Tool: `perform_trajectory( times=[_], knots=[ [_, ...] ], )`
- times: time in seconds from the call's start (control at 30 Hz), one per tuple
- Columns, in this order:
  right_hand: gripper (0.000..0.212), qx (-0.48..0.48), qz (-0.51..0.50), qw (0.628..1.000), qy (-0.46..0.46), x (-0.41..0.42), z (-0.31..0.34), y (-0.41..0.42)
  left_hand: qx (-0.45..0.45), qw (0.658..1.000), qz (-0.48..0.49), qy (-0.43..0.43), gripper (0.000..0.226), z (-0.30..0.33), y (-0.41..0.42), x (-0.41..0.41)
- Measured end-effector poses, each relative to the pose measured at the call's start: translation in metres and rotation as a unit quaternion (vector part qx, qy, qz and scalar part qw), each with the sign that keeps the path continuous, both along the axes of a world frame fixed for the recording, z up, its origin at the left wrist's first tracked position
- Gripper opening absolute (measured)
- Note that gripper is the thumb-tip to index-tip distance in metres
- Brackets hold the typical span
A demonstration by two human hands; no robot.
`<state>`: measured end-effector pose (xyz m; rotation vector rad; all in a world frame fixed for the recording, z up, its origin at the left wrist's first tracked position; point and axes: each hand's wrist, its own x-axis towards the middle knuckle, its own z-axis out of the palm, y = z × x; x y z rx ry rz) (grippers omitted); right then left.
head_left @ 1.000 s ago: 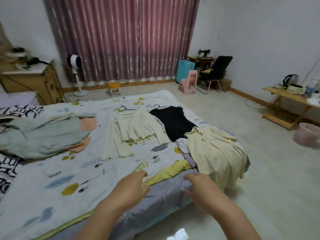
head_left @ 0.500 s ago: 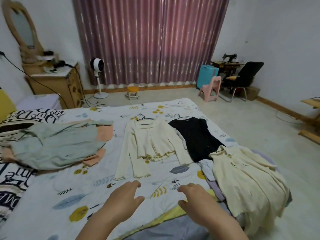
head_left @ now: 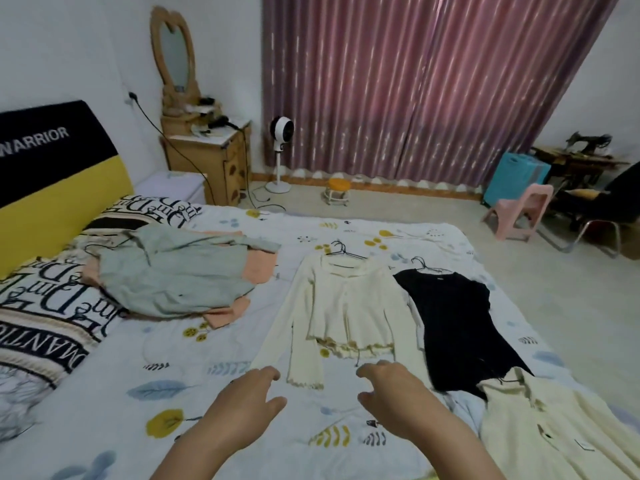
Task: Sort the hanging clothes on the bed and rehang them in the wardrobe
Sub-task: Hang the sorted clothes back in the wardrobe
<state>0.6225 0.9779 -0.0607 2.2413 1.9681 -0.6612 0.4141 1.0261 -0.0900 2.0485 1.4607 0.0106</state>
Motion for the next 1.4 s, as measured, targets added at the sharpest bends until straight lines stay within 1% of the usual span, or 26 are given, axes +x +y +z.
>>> perform_trajectory(
  times=[0.17,0.3,0.47,0.63,0.83,1.0,1.13,1.23,1.4],
  knots=[
    [0.044,-0.013,0.047,0.999,0.013,-0.016,-0.004,0.036,-0.014,0.998,0.055,0.002,0.040,-0.008,0.017,-0.021],
    [0.041,-0.015,0.072,0.997,0.005,-0.036,-0.014,0.063,-0.035,0.997,0.072,0.000,0.039,-0.014,0.041,-0.040],
    [0.040,-0.010,0.064,0.998,0.007,-0.070,-0.022,0.106,-0.029,0.998,0.059,0.014,0.040,-0.018,0.091,-0.076],
    [0.039,-0.012,0.047,0.999,0.016,-0.121,-0.032,0.160,-0.037,0.998,0.041,0.013,0.042,-0.019,0.155,-0.130],
    [0.039,-0.034,0.044,0.998,0.015,-0.173,-0.047,0.217,-0.036,0.998,0.035,0.028,0.042,-0.032,0.221,-0.182],
    [0.041,-0.054,0.061,0.997,0.012,-0.201,-0.065,0.270,-0.061,0.997,0.039,0.025,0.041,-0.050,0.265,-0.206],
    [0.040,-0.065,0.089,0.994,0.009,-0.228,-0.090,0.324,-0.075,0.993,0.081,0.030,0.039,-0.074,0.303,-0.230],
    [0.038,-0.069,0.117,0.991,0.012,-0.249,-0.113,0.372,-0.085,0.987,0.132,0.017,0.037,-0.095,0.335,-0.253],
    [0.036,-0.058,0.171,0.984,0.008,-0.297,-0.159,0.455,-0.051,0.975,0.214,0.016,0.035,-0.133,0.391,-0.293]
  ],
)
